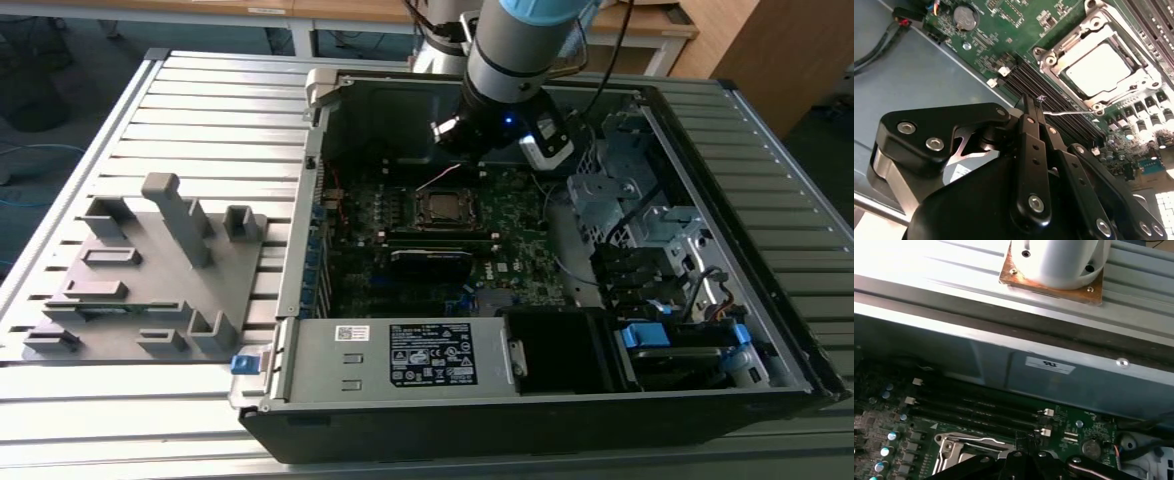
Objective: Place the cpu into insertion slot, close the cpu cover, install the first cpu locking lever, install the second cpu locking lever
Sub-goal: 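Install the first cpu locking lever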
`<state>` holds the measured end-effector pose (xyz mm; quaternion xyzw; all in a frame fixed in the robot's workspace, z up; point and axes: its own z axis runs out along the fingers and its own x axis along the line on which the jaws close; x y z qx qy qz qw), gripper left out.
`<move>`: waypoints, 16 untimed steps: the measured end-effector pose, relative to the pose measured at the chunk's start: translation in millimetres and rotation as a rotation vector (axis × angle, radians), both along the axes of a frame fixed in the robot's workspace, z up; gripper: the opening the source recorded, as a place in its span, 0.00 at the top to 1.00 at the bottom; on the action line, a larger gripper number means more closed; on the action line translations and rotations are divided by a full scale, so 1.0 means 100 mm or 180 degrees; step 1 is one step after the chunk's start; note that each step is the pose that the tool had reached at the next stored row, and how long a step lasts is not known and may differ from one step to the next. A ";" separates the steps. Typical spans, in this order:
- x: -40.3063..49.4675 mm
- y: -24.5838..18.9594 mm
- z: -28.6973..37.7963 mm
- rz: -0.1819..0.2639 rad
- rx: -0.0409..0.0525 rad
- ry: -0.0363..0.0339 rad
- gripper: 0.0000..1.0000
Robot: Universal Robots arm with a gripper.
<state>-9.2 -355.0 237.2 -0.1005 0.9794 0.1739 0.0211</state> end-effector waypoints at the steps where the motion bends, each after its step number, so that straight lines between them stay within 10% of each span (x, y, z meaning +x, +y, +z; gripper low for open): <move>1: -0.017 0.000 -0.002 -0.0004 0.0000 -0.0004 0.90; 16: -0.249 -0.003 -0.022 -0.0056 0.0001 -0.0081 0.90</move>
